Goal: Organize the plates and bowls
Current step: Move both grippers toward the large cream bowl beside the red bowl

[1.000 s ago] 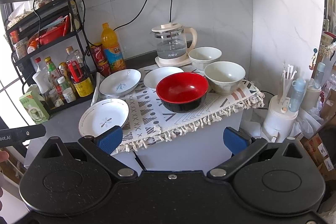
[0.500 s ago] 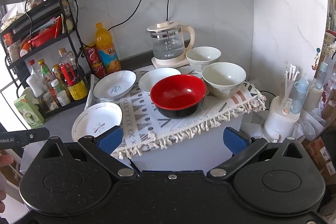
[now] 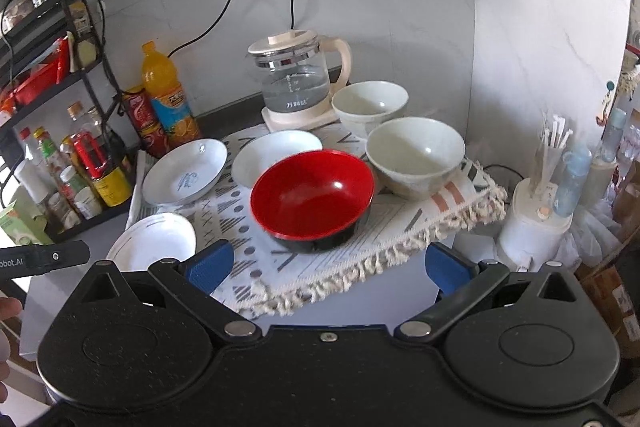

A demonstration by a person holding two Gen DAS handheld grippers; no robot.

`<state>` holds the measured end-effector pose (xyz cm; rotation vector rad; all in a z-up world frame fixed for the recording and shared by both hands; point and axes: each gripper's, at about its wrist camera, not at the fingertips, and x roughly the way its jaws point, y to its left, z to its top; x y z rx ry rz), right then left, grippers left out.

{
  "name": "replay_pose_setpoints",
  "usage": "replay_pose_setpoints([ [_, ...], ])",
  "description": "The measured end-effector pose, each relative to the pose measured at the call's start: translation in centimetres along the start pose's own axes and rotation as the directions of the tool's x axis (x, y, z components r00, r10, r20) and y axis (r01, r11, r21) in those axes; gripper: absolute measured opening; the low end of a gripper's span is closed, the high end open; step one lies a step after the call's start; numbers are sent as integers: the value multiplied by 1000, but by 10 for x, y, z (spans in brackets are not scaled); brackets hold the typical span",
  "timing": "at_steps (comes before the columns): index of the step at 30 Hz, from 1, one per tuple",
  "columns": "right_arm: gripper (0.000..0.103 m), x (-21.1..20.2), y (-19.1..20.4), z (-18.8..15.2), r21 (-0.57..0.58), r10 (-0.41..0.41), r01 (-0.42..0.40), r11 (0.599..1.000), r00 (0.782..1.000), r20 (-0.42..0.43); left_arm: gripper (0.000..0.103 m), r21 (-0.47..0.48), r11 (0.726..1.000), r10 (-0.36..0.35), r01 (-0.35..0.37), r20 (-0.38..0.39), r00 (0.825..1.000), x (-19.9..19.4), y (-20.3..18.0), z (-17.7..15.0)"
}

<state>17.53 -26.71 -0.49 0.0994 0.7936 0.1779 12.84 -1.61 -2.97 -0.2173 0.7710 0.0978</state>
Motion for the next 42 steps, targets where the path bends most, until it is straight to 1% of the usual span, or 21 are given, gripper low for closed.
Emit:
replay_pose_setpoints([
  [4, 103, 16, -3, 15, -7, 7, -6, 1000, 1000, 5, 90, 4, 1000, 2, -2, -11, 1000, 20, -4, 17],
  [7, 103, 28, -5, 26, -10, 26, -26, 1000, 1000, 7, 90, -2, 1000, -4, 4, -13, 1000, 33, -4, 29],
  [12, 102, 52, -10, 41, -7, 60, -60, 998, 998, -14, 90, -11, 1000, 3, -4, -28, 1000, 57, -7, 46],
  [15, 100, 64, -13, 50, -3, 59, -59, 998, 998, -29, 90, -16, 1000, 3, -3, -37, 999, 71, -10, 57],
  [17, 99, 72, -15, 55, 2, 48, -48, 999, 998, -36, 90, -9, 1000, 3, -3, -42, 999, 80, -13, 63],
  [20, 98, 83, -20, 61, 14, 30, -30, 999, 998, -46, 90, -5, 1000, -11, 11, -75, 997, 97, -18, 71],
  [28, 98, 111, -34, 75, 33, -16, 19, 999, 998, -65, 89, 16, 999, -45, 48, -131, 990, 137, -38, 92],
  [31, 98, 120, -43, 82, 57, -29, 33, 998, 997, -70, 89, 19, 999, -46, 49, -143, 989, 150, -46, 99],
  [33, 98, 124, -49, 84, 67, -34, 39, 997, 997, -69, 89, 11, 998, -59, 62, -154, 986, 158, -51, 104],
  [36, 98, 131, -59, 89, 91, -61, 68, 994, 995, -76, 89, 32, 997, -66, 72, -156, 986, 168, -62, 110],
  [42, 94, 146, -79, 98, 117, -89, 99, 988, 992, -90, 88, 45, 994, -88, 98, -184, 979, 190, -82, 121],
])
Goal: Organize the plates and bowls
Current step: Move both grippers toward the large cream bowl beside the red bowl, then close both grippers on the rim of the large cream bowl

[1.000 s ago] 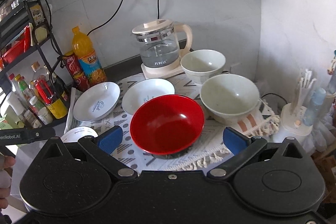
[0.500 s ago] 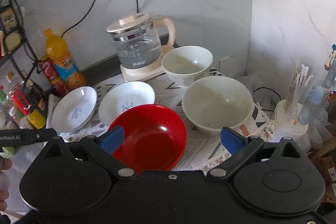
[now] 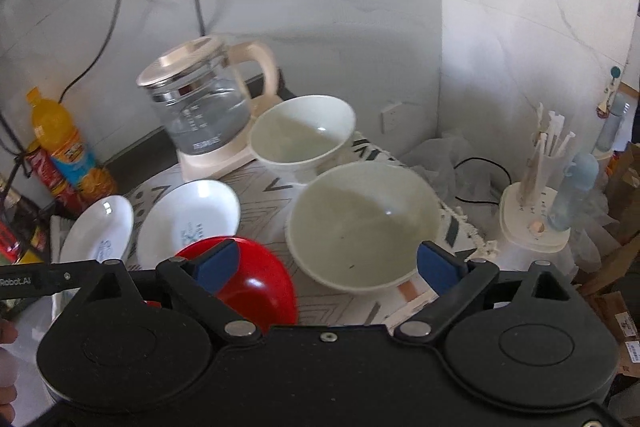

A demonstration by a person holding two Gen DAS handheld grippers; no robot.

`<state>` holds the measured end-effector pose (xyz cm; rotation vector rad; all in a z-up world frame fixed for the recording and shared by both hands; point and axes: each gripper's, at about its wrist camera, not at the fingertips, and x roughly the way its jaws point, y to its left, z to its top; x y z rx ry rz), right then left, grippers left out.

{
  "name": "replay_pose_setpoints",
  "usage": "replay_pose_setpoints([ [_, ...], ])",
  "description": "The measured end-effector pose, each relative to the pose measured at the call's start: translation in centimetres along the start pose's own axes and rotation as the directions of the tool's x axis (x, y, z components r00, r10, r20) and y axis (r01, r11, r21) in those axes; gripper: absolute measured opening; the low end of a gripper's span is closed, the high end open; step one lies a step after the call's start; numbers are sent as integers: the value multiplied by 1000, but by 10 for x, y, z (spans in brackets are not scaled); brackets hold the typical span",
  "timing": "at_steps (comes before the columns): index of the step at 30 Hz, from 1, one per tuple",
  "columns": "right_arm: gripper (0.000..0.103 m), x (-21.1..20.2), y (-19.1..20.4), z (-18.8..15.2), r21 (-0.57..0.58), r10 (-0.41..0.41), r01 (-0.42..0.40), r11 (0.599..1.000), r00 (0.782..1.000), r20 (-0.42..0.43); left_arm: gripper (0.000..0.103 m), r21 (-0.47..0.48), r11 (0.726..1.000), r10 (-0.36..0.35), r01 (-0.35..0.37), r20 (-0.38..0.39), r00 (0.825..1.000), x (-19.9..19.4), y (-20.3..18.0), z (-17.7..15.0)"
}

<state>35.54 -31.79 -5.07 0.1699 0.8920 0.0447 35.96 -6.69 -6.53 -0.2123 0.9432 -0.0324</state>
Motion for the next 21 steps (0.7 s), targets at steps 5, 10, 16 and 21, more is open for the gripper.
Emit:
replay_pose_setpoints([
  [5, 86, 15, -18, 11, 8, -8, 9, 1000, 1000, -17, 87, 25, 1000, -18, 18, -8, 1000, 17, -21, 14],
  [10, 85, 32, -39, 23, 15, -3, 4, 1000, 999, -40, 87, 25, 999, -31, 31, -19, 999, 33, -42, 28],
  [16, 84, 54, -58, 31, 15, 4, -3, 1000, 998, -68, 87, 51, 998, -34, 34, -5, 999, 53, -66, 42],
  [21, 83, 70, -70, 36, 19, 16, -15, 1000, 996, -89, 87, 48, 997, -58, 59, -25, 998, 77, -82, 51],
])
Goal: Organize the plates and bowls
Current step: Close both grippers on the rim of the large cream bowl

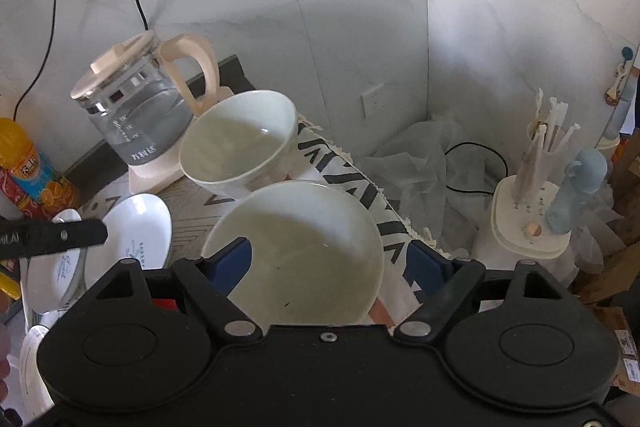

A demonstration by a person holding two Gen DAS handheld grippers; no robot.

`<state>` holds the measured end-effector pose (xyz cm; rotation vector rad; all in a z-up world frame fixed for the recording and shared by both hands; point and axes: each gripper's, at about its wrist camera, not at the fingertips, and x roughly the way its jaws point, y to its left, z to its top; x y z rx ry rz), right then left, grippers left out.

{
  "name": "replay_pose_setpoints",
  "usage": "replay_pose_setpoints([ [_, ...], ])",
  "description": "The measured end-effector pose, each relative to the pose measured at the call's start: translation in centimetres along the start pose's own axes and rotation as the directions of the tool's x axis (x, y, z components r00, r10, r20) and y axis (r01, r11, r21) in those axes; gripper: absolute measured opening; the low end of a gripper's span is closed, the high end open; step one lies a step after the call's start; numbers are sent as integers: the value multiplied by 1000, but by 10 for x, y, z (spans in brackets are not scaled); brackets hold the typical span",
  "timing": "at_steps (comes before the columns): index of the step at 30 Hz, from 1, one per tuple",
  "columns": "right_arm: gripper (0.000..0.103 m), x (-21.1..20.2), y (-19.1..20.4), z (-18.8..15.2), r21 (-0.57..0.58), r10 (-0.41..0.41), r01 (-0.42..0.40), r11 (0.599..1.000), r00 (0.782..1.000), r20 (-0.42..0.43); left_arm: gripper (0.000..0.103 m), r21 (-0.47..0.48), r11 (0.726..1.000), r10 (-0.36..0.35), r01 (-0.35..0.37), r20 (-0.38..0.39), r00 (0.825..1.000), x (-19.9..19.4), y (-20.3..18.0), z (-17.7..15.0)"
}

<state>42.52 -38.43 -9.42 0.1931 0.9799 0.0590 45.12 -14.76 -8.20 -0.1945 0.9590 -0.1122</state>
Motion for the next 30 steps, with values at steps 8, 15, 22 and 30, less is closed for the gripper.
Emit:
replay_pose_setpoints([
  [8, 70, 27, -14, 3, 3, 12, -12, 1000, 998, -54, 81, 8, 999, -41, 41, -28, 999, 31, -20, 16],
  [15, 51, 52, -18, 2, -8, 15, -16, 1000, 995, -102, 67, 23, 996, -86, 88, -72, 994, 62, -30, 18],
  [22, 37, 74, -30, -6, 23, 0, 4, 1000, 985, -174, 51, 26, 991, -127, 133, -165, 978, 97, -43, 14],
  [30, 28, 84, -33, -10, 15, -14, 19, 1000, 968, -252, 33, 1, 993, -116, 120, -266, 957, 131, -46, 9],
])
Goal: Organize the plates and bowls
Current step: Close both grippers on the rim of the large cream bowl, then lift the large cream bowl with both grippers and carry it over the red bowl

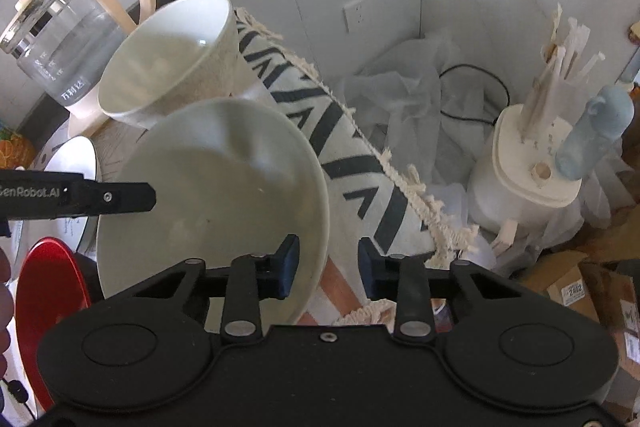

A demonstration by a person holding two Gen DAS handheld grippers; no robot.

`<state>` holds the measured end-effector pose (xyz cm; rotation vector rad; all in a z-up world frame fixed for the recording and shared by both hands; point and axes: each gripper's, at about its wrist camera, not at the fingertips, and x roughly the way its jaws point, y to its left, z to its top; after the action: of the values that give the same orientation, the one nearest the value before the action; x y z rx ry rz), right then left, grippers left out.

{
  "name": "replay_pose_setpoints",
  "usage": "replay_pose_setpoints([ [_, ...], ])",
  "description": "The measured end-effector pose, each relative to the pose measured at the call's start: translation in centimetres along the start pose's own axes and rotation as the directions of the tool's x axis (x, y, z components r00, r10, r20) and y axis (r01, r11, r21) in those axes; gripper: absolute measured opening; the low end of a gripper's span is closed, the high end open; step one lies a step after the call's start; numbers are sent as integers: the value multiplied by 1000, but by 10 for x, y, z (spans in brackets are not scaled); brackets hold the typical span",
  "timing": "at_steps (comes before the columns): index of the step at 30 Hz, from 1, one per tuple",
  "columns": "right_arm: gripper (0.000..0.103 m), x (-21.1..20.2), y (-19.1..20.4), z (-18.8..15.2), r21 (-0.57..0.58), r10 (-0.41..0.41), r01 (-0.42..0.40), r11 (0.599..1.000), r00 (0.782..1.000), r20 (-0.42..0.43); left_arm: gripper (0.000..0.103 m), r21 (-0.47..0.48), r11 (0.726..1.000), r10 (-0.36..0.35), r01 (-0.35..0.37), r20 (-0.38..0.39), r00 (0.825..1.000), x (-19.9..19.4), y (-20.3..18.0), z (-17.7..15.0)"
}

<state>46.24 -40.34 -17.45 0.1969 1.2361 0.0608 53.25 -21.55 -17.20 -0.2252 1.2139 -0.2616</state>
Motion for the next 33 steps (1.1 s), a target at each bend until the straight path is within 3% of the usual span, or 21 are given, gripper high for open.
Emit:
replay_pose_setpoints([
  [4, 13, 4, 5, -4, -21, 30, -31, 999, 999, -30, 25, 8, 1000, 2, -2, -31, 1000, 8, -1, 0],
  [7, 13, 2, 8, -4, -39, 26, -27, 999, 999, -22, 20, -7, 1000, -4, 4, -48, 999, 11, 0, 0],
  [14, 13, -14, 8, 3, -29, 27, -25, 999, 999, 40, 20, -15, 1000, 0, 0, -8, 1000, -1, -3, -1],
  [25, 11, -53, 24, 29, -68, 69, -59, 996, 985, 160, 20, -39, 999, -1, 6, 114, 993, -52, -8, 7],
  [33, 11, -70, 52, 39, -135, 119, -94, 986, 974, 194, 20, -87, 996, 31, -15, 177, 984, -86, 6, 4],
])
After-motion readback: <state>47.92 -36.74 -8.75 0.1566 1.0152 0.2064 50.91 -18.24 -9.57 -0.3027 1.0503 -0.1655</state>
